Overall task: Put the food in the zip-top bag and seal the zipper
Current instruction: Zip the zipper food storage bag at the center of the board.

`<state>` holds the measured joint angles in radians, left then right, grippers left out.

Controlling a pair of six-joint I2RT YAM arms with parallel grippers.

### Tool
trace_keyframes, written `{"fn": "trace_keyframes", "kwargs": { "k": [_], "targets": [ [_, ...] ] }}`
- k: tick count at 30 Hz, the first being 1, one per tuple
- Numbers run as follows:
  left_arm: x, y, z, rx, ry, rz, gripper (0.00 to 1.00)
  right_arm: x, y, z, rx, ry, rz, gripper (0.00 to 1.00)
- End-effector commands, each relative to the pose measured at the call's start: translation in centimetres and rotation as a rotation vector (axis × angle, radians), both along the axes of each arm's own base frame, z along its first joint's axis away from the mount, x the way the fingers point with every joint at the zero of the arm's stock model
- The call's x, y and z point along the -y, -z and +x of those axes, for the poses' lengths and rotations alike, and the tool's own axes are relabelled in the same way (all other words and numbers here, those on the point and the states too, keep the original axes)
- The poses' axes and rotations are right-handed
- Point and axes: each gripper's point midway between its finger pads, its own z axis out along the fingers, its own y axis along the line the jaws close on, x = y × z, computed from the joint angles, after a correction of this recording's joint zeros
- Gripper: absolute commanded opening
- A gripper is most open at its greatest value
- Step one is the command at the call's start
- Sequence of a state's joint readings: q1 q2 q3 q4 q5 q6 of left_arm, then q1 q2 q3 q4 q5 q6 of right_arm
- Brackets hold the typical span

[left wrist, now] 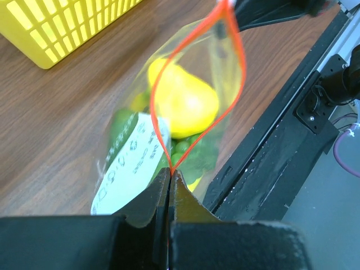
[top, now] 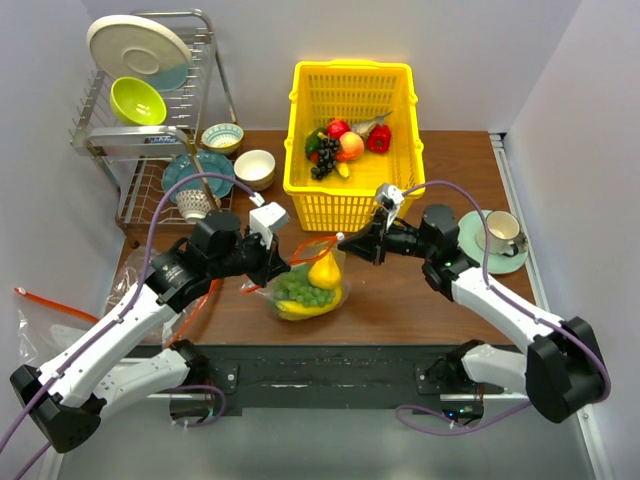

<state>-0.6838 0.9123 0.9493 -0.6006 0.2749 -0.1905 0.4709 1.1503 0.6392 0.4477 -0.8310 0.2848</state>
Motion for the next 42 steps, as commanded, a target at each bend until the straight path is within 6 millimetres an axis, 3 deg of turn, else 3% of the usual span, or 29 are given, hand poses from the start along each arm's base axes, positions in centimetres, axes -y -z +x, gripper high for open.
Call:
{"fn": "trace_keyframes", "kwargs": {
  "k": [1,4,5,7,8,11,15,20,25,29,32,42],
  "targets": [
    [-0.1,-0.3,0.3,0.013,-0.017,-0.005,0.0,1.2,-2.9,-1.0,0.088,0.05,0.034,0.0],
    [-0.1,-0.4,0.3,0.016,-0.023,-0.007,0.0,2.1,-3.2,-1.7,0.101,0.093,0.037,0.0],
    [-0.2,-0.6,0.4,0.02,-0.026,-0.007,0.16,2.3,-3.3,-1.8,0.104,0.102,0.036,0.0],
    [-0.2,-1.2,0.5,0.037,-0.025,-0.011,0.36,2.6,-3.2,-2.3,0.091,0.105,0.023,0.0],
    [-0.1,-1.5,0.5,0.04,-0.024,-0.014,0.53,2.7,-3.2,-2.3,0.089,0.109,0.016,0.0],
    [0.6,-3.6,0.9,0.081,-0.001,-0.057,0.65,2.9,-2.8,-2.8,0.07,0.105,-0.005,0.0],
    [2.6,-7.2,1.4,0.152,0.082,-0.126,0.67,3.1,-2.7,-3.2,0.043,0.105,-0.017,0.0],
    [5.6,-9.8,1.6,0.222,0.252,-0.191,0.67,3.5,-3.4,-3.3,0.037,0.128,-0.016,0.0],
    [7.8,-9.6,1.6,0.33,0.365,-0.22,0.67,3.6,-3.5,-3.2,-0.006,0.141,-0.036,0.0],
    [8.1,-10.4,2.2,0.461,0.39,-0.209,0.67,3.6,-3.0,-3.0,-0.049,0.154,-0.059,0.0],
    [8.6,-10.4,2.6,0.508,0.404,-0.202,0.61,3.6,-3.0,-3.1,-0.05,0.154,-0.055,0.0],
    [11.6,-8.4,3.3,0.519,0.471,-0.173,0.56,3.6,-3.8,-3.0,-0.042,0.169,-0.044,0.0]
  ]
}}
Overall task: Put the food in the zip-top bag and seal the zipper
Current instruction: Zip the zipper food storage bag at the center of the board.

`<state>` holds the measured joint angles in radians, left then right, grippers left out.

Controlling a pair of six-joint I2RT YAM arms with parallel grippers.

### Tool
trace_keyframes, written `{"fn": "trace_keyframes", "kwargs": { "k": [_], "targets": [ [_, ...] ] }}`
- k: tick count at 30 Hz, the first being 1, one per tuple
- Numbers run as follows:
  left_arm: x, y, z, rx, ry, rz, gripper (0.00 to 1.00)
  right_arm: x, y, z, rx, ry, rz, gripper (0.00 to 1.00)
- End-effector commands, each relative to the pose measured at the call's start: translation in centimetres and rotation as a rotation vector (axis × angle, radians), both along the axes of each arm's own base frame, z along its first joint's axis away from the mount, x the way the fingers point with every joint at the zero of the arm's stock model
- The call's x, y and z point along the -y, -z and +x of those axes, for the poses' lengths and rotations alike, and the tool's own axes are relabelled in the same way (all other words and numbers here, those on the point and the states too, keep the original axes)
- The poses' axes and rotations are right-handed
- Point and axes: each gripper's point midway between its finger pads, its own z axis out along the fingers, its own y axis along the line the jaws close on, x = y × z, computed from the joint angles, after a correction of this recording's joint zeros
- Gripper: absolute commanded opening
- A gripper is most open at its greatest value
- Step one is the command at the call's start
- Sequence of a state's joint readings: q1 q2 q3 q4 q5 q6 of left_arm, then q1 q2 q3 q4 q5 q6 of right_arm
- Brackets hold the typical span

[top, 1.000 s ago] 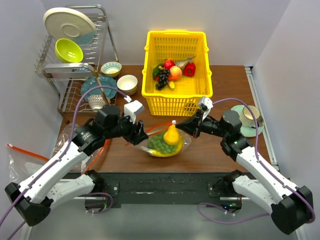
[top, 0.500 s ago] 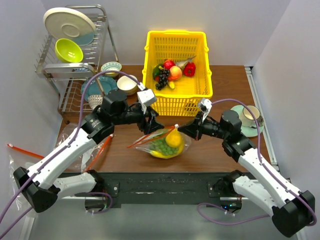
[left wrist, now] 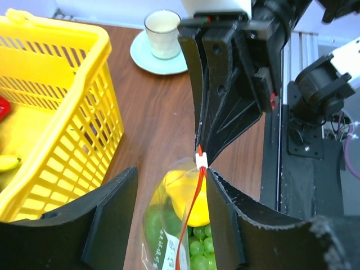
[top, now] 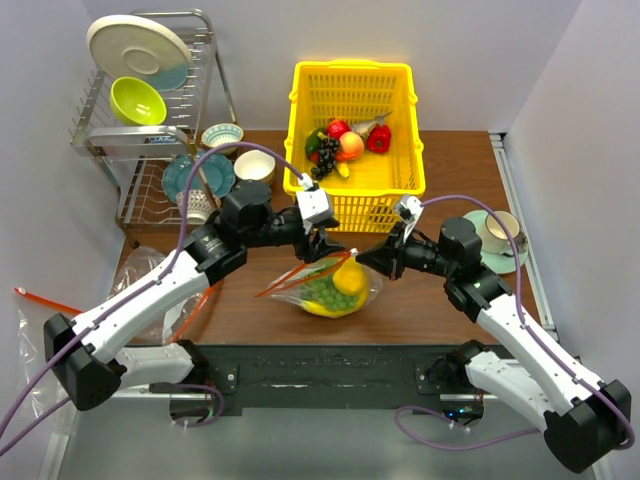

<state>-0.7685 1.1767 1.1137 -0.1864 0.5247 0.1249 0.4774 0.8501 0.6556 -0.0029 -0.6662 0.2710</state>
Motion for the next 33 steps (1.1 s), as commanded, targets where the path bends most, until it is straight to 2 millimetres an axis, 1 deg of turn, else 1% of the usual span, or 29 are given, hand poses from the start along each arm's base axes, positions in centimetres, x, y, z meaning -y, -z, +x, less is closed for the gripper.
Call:
{"fn": "trace_keyframes", "kwargs": {
  "k": [1,4,5,6,9,10,11,12,13,14,18,20,21,22,23,25,26,27,29,31,32,33],
  "targets": [
    [1.8,-0.5,0.0,0.081,0.052,-0.016,0.56,-0.1,-3.1,0.3,0.058,0.015,0.039,0.0],
    [2.6,0.1,-0.4,0.092,0.07,-0.002,0.56,-0.1,-3.2,0.5,0.059,0.021,0.037,0.0],
    [2.8,0.4,-0.5,0.09,0.076,0.005,0.55,0.0,-2.7,0.4,0.042,0.022,0.027,0.0],
    [3.1,0.5,-0.7,0.094,0.082,0.009,0.55,0.0,-2.8,0.4,0.042,0.022,0.026,0.0],
    [3.6,0.9,-0.8,0.092,0.083,0.02,0.49,-0.1,-2.6,0.6,0.035,0.024,0.024,0.0],
    [3.6,0.9,-0.7,0.094,0.08,0.023,0.45,-0.1,-2.7,0.6,0.038,0.024,0.025,0.0],
    [3.8,1.3,-0.7,0.09,0.079,0.031,0.43,-0.1,-2.7,0.6,0.037,0.022,0.025,0.0],
    [3.9,1.2,-0.7,0.091,0.08,0.03,0.41,-0.1,-2.7,0.6,0.038,0.022,0.025,0.0],
    [3.9,1.3,-0.6,0.091,0.076,0.033,0.35,-0.2,-2.6,0.6,0.038,0.022,0.024,0.0],
    [4.0,1.6,-0.5,0.089,0.074,0.039,0.33,-0.1,-2.7,0.6,0.04,0.025,0.026,0.0],
    [4.2,1.9,-0.2,0.088,0.063,0.047,0.31,-0.1,-2.8,0.5,0.041,0.022,0.027,0.0],
    [4.3,2.0,-0.1,0.088,0.062,0.052,0.24,0.0,-2.9,0.5,0.045,0.025,0.029,0.0],
    [4.3,2.0,0.0,0.095,0.061,0.054,0.17,-0.1,-2.9,0.5,0.046,0.024,0.028,0.0],
    [4.3,2.2,0.0,0.095,0.059,0.062,0.02,0.0,-2.9,0.5,0.046,0.025,0.028,0.0],
    [4.3,2.0,0.1,0.096,0.06,0.063,0.0,-0.1,-2.9,0.5,0.048,0.023,0.027,0.0],
    [4.2,2.2,0.1,0.089,0.058,0.073,0.0,0.0,-2.8,0.5,0.046,0.022,0.026,0.0],
    [4.3,2.0,0.0,0.091,0.061,0.072,0.0,-0.1,-2.9,0.5,0.05,0.02,0.027,0.08],
    [4.2,1.9,-0.1,0.088,0.062,0.072,0.0,-0.1,-2.9,0.4,0.054,0.016,0.027,0.21],
    [4.2,1.4,-0.5,0.085,0.082,0.063,0.0,-0.1,-3.2,0.2,0.071,0.008,0.032,0.42],
    [4.2,0.9,-1.2,0.079,0.108,0.05,0.0,-0.2,-3.2,-0.3,0.081,-0.026,0.037,0.47],
    [4.1,0.2,-1.5,0.085,0.116,0.037,0.0,-0.3,-3.9,-0.4,0.118,-0.038,0.052,0.48],
    [4.0,-0.2,-1.6,0.089,0.121,0.03,0.0,-0.4,-3.9,-0.5,0.125,-0.049,0.054,0.48]
  ]
}}
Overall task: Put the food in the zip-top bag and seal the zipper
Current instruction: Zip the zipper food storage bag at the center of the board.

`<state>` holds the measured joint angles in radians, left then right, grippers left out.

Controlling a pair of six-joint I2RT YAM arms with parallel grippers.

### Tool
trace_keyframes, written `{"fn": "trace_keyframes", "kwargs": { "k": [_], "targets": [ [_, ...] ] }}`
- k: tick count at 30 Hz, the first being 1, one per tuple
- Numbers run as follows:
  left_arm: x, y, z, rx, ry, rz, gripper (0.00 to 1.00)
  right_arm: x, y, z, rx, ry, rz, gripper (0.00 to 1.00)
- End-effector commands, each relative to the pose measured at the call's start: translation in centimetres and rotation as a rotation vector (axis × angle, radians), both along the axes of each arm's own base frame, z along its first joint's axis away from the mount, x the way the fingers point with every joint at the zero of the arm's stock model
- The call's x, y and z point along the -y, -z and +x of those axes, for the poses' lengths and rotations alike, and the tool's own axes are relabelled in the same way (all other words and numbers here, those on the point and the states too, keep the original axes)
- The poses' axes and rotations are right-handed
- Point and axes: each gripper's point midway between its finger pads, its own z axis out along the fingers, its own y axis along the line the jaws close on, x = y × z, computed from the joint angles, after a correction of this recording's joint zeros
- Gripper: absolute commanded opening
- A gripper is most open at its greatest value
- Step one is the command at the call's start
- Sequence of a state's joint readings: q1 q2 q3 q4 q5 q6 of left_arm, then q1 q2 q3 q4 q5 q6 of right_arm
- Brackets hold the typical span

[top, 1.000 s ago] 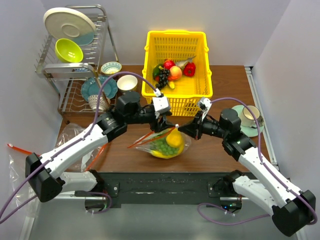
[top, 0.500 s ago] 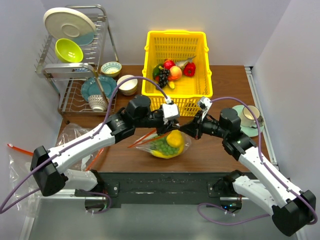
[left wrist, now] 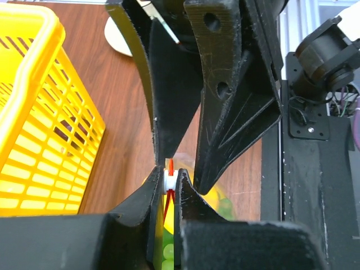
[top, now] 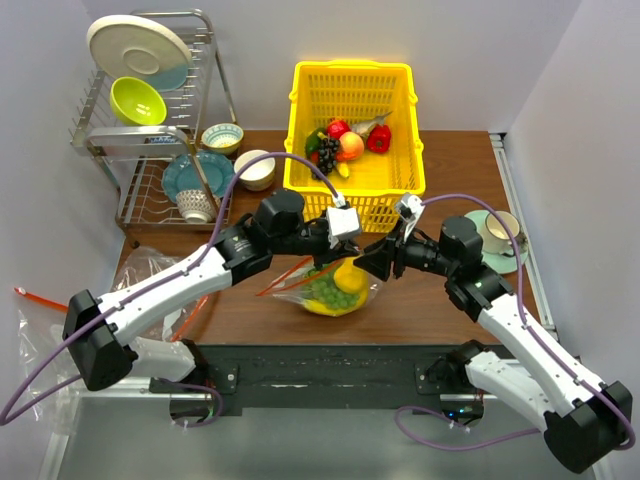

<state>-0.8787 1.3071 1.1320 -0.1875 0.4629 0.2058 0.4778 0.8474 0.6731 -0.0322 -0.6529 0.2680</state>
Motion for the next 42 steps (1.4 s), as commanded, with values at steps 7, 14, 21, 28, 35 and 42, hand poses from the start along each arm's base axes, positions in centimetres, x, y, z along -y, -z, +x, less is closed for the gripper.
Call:
{"fn": "trace_keyframes", "kwargs": {
  "k": [7,14,21,28,35,42],
  "targets": [
    [-0.5,-6.2,-3.0,0.061,0.126,-0.103,0.0,-1.2,-4.7,-1.6,0.165,-0.138,0.1,0.41],
    [-1.0,-6.9,-3.8,0.057,0.145,-0.113,0.0,-2.0,-5.3,-2.8,0.165,-0.216,0.102,0.43],
    [-1.1,-7.5,-4.2,0.057,0.151,-0.137,0.0,-2.7,-5.4,-3.5,0.162,-0.236,0.094,0.02],
    [-2.0,-5.4,-3.6,0.045,0.085,-0.089,0.0,-1.7,-5.8,-2.4,0.171,-0.118,0.089,0.0],
    [-3.3,-3.9,-3.4,0.05,0.027,-0.066,0.0,-0.5,-5.5,-0.5,0.153,0.041,0.081,0.0],
    [-4.6,-2.8,-3.5,0.033,-0.023,-0.049,0.0,1.6,-5.8,1.7,0.131,0.239,0.069,0.0]
  ]
}}
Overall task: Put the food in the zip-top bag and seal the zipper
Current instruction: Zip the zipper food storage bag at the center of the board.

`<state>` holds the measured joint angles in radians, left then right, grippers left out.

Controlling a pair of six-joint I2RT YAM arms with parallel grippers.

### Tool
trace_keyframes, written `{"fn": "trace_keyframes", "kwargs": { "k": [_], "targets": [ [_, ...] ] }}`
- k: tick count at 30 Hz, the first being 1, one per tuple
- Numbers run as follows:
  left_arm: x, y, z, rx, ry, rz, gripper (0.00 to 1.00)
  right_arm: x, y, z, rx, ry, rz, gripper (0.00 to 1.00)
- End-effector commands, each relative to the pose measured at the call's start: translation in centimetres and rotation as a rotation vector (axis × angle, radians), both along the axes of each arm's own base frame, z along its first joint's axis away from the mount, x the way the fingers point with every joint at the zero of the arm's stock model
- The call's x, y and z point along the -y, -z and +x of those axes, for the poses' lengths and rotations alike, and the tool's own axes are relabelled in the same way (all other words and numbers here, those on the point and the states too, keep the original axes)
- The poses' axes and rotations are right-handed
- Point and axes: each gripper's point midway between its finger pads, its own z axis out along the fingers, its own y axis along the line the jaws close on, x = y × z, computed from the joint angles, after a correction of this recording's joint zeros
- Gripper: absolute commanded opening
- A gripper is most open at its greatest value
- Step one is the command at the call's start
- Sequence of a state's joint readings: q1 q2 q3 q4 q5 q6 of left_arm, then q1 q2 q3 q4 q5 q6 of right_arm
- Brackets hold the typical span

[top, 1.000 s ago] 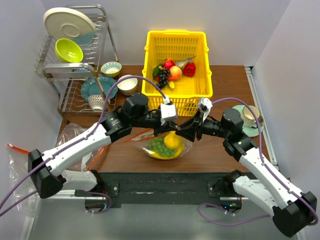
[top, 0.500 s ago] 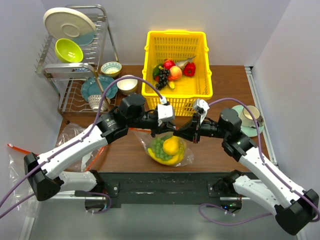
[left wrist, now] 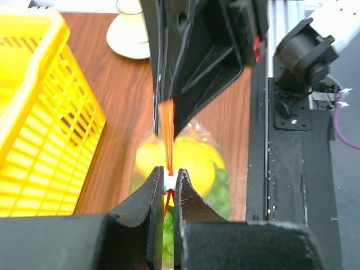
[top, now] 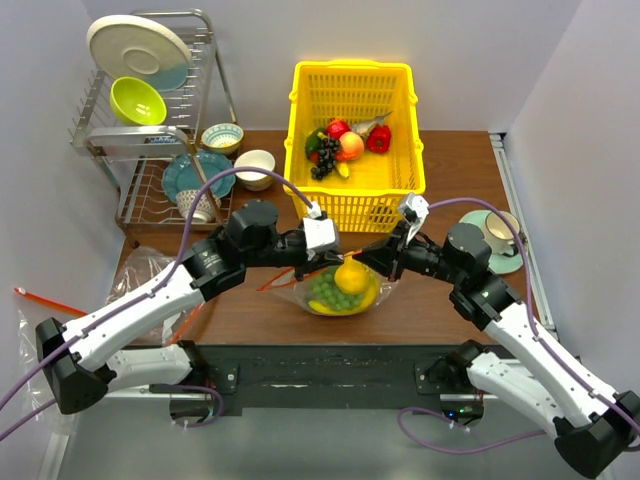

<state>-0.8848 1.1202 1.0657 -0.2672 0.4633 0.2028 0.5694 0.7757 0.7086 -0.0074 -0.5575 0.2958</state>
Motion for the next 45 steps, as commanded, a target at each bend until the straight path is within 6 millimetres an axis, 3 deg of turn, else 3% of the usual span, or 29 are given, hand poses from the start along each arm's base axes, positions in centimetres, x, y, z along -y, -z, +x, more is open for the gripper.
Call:
{"fn": "trace_keyframes", "kwargs": {
  "k": [1,15,24,32,37,41,45],
  "targets": [
    [-1.4,-0.3,-0.5,0.0,-0.034,-0.009,0.0,3.1,-1.9,3.7,0.024,0.289,0.014,0.0],
    [-5.1,2.6,-0.1,-0.047,-0.216,0.069,0.0,9.2,-0.1,7.8,-0.053,0.715,-0.097,0.0],
    [-8.3,4.0,0.7,-0.056,-0.375,0.135,0.0,11.6,1.7,8.3,-0.102,0.861,-0.132,0.0],
    [-10.0,5.3,1.0,-0.108,-0.482,0.162,0.0,14.0,3.6,7.8,-0.168,0.99,-0.15,0.0],
    [-10.7,5.3,1.5,-0.103,-0.542,0.151,0.0,14.4,4.4,7.2,-0.202,1.008,-0.139,0.0],
    [-10.7,5.0,2.3,-0.133,-0.608,0.116,0.0,13.2,5.0,7.0,-0.225,0.948,-0.117,0.0],
    [-9.9,5.3,4.7,-0.105,-0.673,0.13,0.0,12.4,6.2,7.8,-0.26,0.941,-0.148,0.0]
  ]
}}
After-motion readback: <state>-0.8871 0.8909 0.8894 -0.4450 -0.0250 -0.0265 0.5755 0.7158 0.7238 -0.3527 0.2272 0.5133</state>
